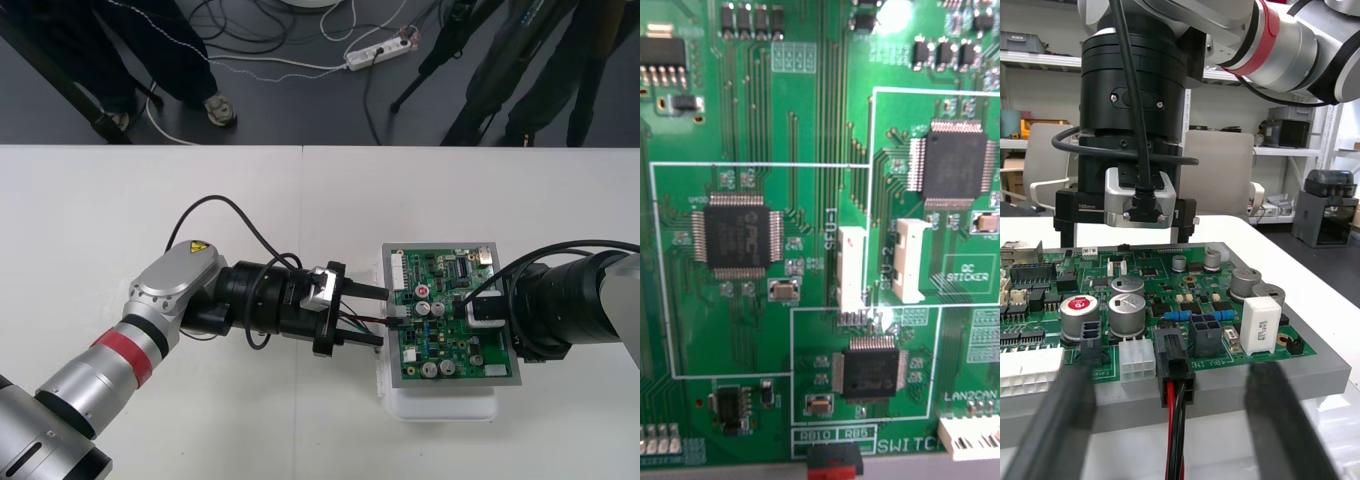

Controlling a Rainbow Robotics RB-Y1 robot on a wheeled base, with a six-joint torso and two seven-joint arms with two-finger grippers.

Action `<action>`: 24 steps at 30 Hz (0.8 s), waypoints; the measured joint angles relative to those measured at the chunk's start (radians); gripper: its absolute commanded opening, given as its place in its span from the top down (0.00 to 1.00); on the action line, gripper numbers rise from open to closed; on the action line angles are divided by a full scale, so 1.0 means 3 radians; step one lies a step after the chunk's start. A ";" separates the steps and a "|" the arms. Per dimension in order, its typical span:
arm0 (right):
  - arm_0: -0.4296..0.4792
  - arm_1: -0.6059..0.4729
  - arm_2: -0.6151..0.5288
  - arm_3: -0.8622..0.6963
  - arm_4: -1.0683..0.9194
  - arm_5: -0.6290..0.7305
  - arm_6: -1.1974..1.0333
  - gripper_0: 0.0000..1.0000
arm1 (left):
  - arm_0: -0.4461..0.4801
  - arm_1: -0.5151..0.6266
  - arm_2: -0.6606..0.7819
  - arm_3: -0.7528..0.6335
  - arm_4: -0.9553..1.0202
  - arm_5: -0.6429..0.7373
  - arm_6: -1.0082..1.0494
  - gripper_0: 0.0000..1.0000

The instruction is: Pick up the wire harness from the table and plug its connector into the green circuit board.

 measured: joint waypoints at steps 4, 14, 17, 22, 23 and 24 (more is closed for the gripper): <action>0.0000 0.0000 0.0000 0.0000 0.0002 0.0000 0.0000 0.00 | 0.0000 0.0020 0.0000 -0.0001 0.0031 -0.0001 0.0000 0.15; 0.0000 0.0000 -0.0039 0.0000 0.0008 0.0000 0.0001 0.00 | 0.0002 0.0212 0.0000 -0.0021 0.0201 -0.0032 0.0000 0.11; -0.0001 -0.0002 -0.0094 0.0000 0.0006 0.0000 0.0001 0.00 | 0.0021 0.0318 -0.0001 -0.0082 0.0254 -0.0044 0.0000 0.11; 0.0000 -0.0044 -0.0275 0.0005 -0.0074 0.0000 0.0014 0.00 | 0.0069 0.0527 -0.0001 -0.0212 0.0325 -0.0055 0.0001 0.11; 0.0000 -0.0060 -0.0321 0.0014 -0.0126 0.0000 0.0023 0.00 | 0.0074 0.0564 -0.0001 -0.0223 0.0328 -0.0056 0.0001 0.11; 0.0000 -0.0079 -0.0370 0.0033 -0.0193 0.0000 0.0044 0.00 | 0.0078 0.0601 0.0000 -0.0229 0.0329 -0.0058 0.0001 0.11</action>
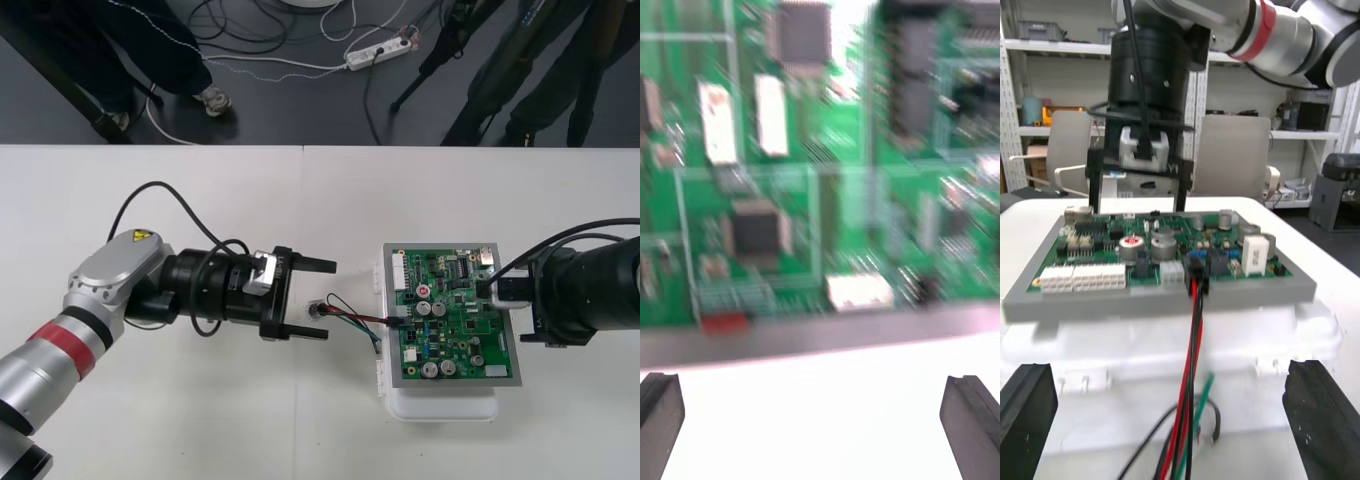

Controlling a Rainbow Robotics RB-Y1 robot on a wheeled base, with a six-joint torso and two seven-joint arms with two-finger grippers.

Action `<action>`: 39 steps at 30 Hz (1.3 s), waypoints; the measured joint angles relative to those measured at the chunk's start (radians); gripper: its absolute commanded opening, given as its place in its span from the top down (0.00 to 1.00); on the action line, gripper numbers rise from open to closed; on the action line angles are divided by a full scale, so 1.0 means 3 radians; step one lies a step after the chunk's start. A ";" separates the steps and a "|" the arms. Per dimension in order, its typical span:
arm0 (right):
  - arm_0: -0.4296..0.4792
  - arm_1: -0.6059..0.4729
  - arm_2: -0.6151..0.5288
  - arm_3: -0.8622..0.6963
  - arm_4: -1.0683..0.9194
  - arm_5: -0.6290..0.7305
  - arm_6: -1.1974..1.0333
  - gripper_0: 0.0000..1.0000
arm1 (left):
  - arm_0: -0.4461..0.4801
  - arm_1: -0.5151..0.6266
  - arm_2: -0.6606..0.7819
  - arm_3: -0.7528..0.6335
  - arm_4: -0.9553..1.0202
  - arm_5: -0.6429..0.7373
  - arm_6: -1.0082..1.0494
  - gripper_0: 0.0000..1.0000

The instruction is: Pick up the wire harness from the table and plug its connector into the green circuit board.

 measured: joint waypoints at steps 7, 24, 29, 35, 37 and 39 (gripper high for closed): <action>0.0004 -0.0192 -0.0339 0.0239 -0.0432 0.0000 0.0167 0.00 | 0.0106 0.0246 0.0120 -0.0123 -0.0021 -0.0061 0.0007 0.11; 0.0051 -0.0435 -0.0966 0.0298 -0.2119 0.0000 0.0362 0.00 | 0.0740 0.0806 0.0969 -0.1271 -0.0610 -0.0128 0.0850 0.11; 0.0054 -0.0510 -0.1007 0.0301 -0.2634 0.0000 0.0362 0.00 | 0.0951 0.0881 0.1269 -0.1703 -0.0793 -0.0152 0.1410 0.11; 0.0056 -0.0702 -0.1018 0.0303 -0.3217 0.0000 0.0362 0.00 | 0.1150 0.0952 0.1561 -0.2226 -0.1002 -0.0203 0.1484 0.11; 0.0056 -0.0787 -0.1019 0.0303 -0.3319 0.0000 0.0362 0.00 | 0.1213 0.0965 0.1665 -0.2384 -0.1031 -0.0231 0.1515 0.11; 0.0057 -0.0853 -0.1019 0.0303 -0.3379 0.0000 0.0362 0.00 | 0.1269 0.0975 0.1755 -0.2520 -0.1042 -0.0257 0.1608 0.11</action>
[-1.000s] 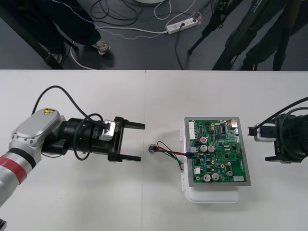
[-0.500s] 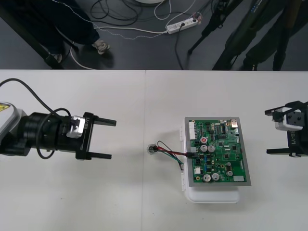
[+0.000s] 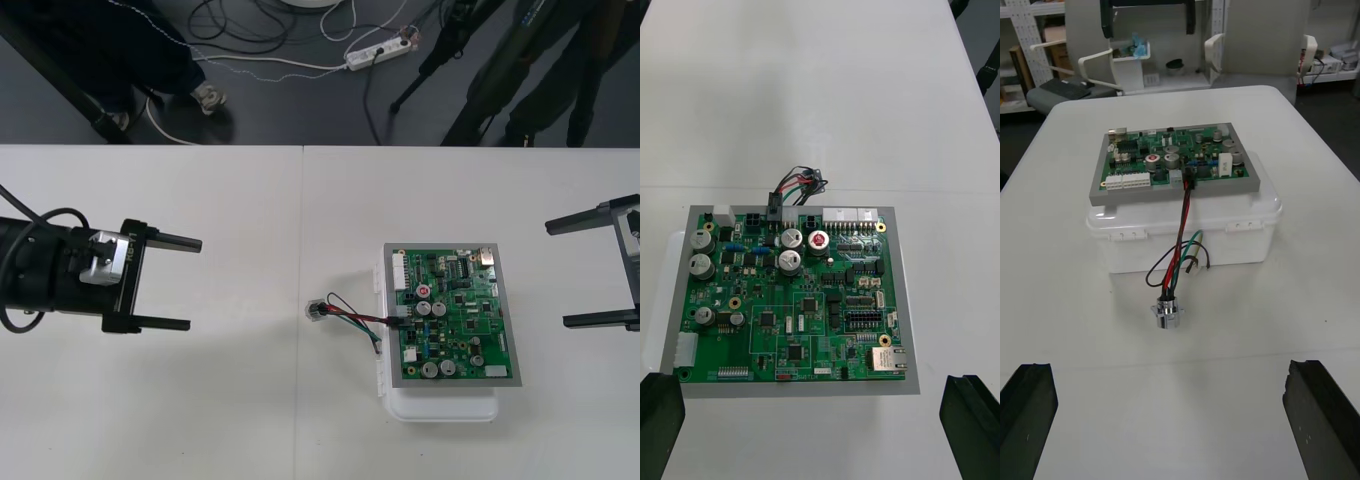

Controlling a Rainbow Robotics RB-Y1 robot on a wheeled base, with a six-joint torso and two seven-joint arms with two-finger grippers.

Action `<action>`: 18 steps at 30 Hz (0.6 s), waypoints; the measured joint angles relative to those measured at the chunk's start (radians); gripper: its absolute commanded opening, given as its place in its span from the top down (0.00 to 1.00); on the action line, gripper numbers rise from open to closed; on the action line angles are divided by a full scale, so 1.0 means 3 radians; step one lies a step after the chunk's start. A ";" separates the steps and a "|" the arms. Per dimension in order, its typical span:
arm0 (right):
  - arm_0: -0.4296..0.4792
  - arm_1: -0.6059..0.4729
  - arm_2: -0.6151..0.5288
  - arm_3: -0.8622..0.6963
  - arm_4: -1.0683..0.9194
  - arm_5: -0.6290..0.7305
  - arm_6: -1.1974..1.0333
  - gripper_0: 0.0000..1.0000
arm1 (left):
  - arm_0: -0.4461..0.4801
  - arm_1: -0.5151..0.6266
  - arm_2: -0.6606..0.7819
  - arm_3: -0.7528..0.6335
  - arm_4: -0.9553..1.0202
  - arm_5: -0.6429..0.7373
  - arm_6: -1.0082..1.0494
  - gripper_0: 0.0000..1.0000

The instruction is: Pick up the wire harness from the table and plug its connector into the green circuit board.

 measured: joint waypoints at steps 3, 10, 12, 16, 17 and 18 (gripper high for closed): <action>0.0005 -0.0039 0.0000 0.0000 -0.0016 0.0000 0.0000 0.00 | 0.0072 0.0015 0.0120 -0.0208 -0.0062 -0.0038 0.0294 0.11; 0.0069 -0.0084 0.0000 0.0000 -0.0191 0.0000 0.0000 0.00 | 0.0187 0.0020 0.0410 -0.0696 -0.0206 -0.0152 0.1147 0.11; 0.0112 -0.0129 0.0000 -0.0002 -0.0243 0.0000 0.0001 0.00 | 0.0192 0.0021 0.0461 -0.0779 -0.0230 -0.0195 0.1240 0.11; 0.0198 -0.0188 0.0000 -0.0004 -0.0319 0.0000 0.0001 0.00 | 0.0192 0.0021 0.0514 -0.0896 -0.0313 -0.0251 0.1253 0.11; 0.0217 -0.0192 0.0000 -0.0004 -0.0353 0.0000 0.0001 0.00 | 0.0192 0.0021 0.0522 -0.0915 -0.0331 -0.0259 0.1254 0.11; 0.0237 -0.0194 0.0000 -0.0004 -0.0394 0.0000 0.0002 0.00 | 0.0192 0.0021 0.0529 -0.0928 -0.0352 -0.0267 0.1256 0.11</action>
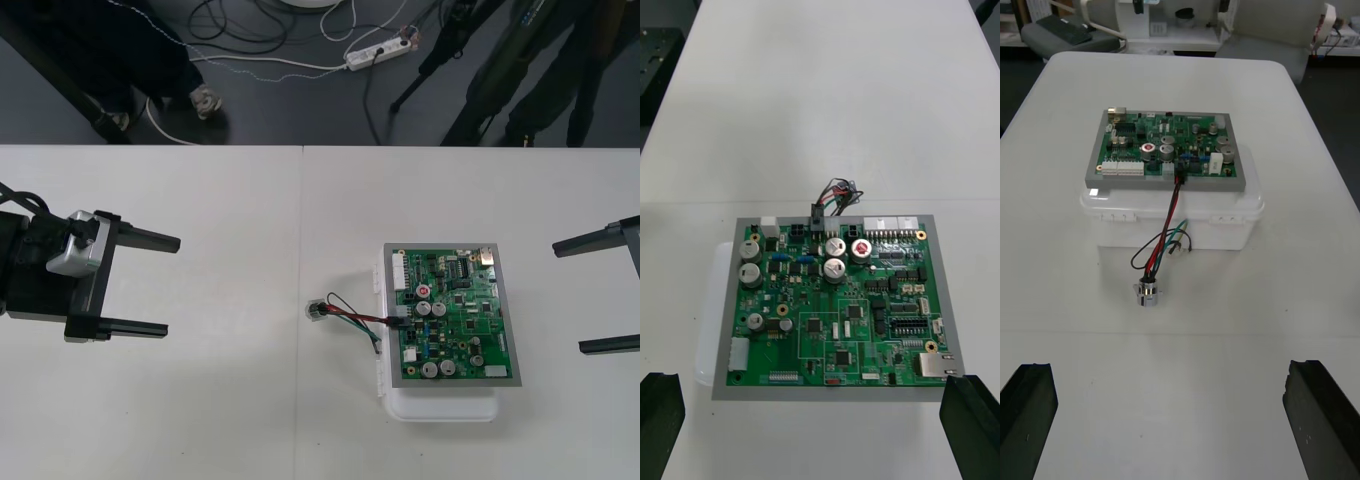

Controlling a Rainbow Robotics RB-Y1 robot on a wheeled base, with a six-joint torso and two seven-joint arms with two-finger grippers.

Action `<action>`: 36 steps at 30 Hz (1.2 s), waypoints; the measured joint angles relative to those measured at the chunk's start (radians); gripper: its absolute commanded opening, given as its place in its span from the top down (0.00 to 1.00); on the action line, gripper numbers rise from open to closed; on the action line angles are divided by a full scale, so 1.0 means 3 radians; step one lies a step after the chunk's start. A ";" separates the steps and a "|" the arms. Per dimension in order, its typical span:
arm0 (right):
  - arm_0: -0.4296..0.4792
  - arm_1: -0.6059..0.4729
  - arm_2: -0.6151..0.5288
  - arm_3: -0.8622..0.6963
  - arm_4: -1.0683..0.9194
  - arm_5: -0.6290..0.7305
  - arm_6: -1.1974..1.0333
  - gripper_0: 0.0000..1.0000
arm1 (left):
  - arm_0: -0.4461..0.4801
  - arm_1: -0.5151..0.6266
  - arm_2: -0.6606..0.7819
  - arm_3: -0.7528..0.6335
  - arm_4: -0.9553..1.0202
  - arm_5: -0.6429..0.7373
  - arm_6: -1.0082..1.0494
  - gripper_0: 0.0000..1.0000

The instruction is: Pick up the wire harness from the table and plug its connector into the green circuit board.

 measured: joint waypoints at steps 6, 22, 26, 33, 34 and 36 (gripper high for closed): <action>0.0130 0.0000 -0.0028 0.0000 -0.0149 0.0000 0.0063 0.00 | 0.0000 0.0002 0.0020 -0.0036 -0.0261 -0.0021 0.0062 0.11; 0.0177 0.0000 -0.0131 -0.0006 -0.0216 0.0000 0.0169 0.00 | 0.0000 0.0012 0.0033 -0.0042 -0.0694 -0.0035 0.0141 0.11; 0.0177 0.0000 -0.0131 -0.0006 -0.0213 0.0000 0.0169 0.00 | 0.0000 0.0020 0.0033 -0.0042 -0.0694 -0.0035 0.0141 0.11; 0.0179 0.0000 -0.0131 -0.0007 -0.0075 0.0000 0.0169 0.00 | 0.0000 0.0026 0.0033 -0.0042 -0.0694 -0.0035 0.0141 0.11; 0.0179 0.0000 -0.0131 -0.0008 -0.0055 0.0000 0.0169 0.00 | 0.0000 0.0026 0.0033 -0.0042 -0.0694 -0.0035 0.0141 0.11; 0.0180 0.0000 -0.0131 -0.0008 -0.0008 0.0000 0.0169 0.00 | 0.0000 0.0026 0.0033 -0.0042 -0.0694 -0.0035 0.0141 0.11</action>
